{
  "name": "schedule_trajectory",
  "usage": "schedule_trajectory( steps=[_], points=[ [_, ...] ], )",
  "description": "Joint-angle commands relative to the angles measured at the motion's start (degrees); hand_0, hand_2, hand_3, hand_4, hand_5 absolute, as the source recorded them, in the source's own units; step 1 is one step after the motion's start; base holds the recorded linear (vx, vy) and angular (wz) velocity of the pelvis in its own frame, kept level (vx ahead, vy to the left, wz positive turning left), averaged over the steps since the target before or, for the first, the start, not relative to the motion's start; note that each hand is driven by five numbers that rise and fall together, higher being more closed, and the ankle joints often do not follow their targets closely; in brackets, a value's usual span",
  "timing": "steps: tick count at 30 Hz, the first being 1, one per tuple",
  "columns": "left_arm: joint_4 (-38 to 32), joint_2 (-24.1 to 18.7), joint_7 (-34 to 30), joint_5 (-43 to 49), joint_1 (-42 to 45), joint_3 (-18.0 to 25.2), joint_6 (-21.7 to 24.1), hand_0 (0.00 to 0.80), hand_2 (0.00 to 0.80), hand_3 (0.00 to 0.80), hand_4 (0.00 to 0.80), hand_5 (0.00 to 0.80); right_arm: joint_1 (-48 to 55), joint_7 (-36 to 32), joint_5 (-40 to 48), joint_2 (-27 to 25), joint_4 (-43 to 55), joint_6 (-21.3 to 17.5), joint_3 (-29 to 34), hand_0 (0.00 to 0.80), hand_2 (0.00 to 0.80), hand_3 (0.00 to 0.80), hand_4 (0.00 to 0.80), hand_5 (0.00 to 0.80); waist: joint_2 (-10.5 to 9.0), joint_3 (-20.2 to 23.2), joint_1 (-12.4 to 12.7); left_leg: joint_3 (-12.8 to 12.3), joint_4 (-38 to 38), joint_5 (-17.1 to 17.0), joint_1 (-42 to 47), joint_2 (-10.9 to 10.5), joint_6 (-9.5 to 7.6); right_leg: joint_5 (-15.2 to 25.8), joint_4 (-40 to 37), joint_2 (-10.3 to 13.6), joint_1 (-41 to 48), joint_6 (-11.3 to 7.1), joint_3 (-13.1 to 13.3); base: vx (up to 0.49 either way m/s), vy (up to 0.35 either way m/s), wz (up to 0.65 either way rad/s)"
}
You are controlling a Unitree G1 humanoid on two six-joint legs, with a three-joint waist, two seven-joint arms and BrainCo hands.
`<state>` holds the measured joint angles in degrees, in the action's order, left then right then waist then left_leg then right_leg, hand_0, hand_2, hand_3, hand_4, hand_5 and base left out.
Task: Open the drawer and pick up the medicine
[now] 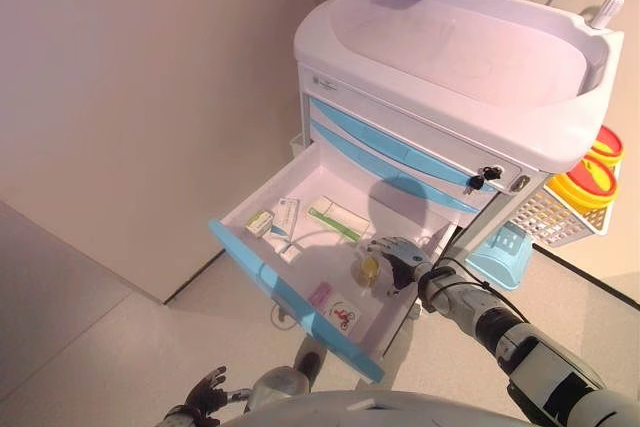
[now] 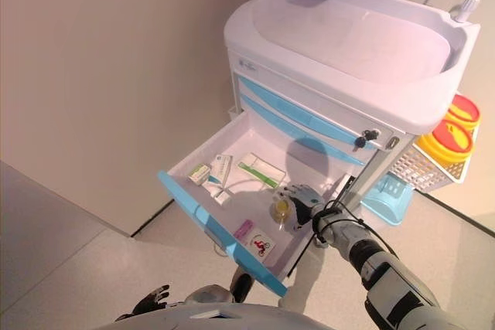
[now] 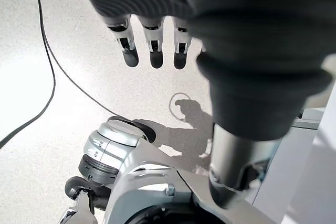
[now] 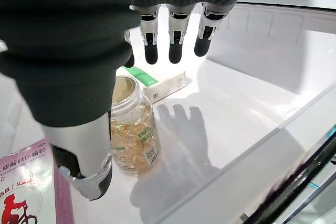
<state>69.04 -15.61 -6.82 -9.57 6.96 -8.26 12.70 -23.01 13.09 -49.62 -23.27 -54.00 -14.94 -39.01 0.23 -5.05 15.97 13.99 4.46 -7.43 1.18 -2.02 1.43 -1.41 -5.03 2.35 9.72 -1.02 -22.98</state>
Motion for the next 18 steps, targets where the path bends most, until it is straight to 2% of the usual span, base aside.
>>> schedule_trajectory(
  steps=[1, 5, 9, 18],
  points=[
    [2.19, -0.13, -0.03, 0.17, -1.85, -3.39, 1.91, 0.000, 0.000, 0.000, 0.000, 0.000, -3.68, -0.49, 0.18, -0.57, 1.13, -0.53, -1.44, 0.000, 0.000, 0.000, 0.000, 0.000, -1.81, -1.18, 2.17, -1.26, -3.96, 8.78, -0.27, -2.72, -1.18, -2.88, 6.98, 4.66, -3.67, -1.29, 3.05, 0.035, 0.038, 0.03],
    [1.39, -0.35, -0.25, -0.93, -2.35, -4.27, 2.29, 0.000, 0.000, 0.000, 0.000, 0.000, -5.23, -1.25, 0.96, -0.76, 0.60, 0.66, -2.15, 0.000, 0.000, 0.000, 0.000, 0.000, -1.81, -2.51, 3.05, -0.61, -5.20, 8.69, -1.94, -2.91, -1.21, -2.94, 7.69, 4.78, -4.78, -1.06, 2.56, -0.005, 0.025, 0.06],
    [0.51, -2.12, -0.90, -3.08, -4.73, -5.82, 2.67, 0.000, 0.000, 0.000, 0.000, 0.000, -9.65, -0.33, 3.47, -1.03, -0.83, 2.60, -3.59, 0.000, 0.000, 0.000, 0.000, 0.000, -2.19, -5.88, 4.30, -0.07, -5.93, 8.31, -4.74, -3.14, -1.50, -2.60, 8.31, 4.59, -7.19, -1.03, 2.03, -0.136, -0.028, 0.14],
    [-1.50, -3.20, 0.10, -4.50, -4.96, -7.23, 2.67, 0.000, 0.000, 0.000, 0.000, 0.000, -13.20, 0.28, 6.09, -2.22, -1.96, 1.48, -3.11, 0.000, 0.000, 0.000, 0.000, 0.000, -3.44, -7.93, 4.88, -0.01, -5.12, 7.69, -6.20, -3.21, -1.73, -1.83, 7.51, 3.96, -8.57, -1.39, 2.30, -0.029, -0.018, 0.06]
  ],
)
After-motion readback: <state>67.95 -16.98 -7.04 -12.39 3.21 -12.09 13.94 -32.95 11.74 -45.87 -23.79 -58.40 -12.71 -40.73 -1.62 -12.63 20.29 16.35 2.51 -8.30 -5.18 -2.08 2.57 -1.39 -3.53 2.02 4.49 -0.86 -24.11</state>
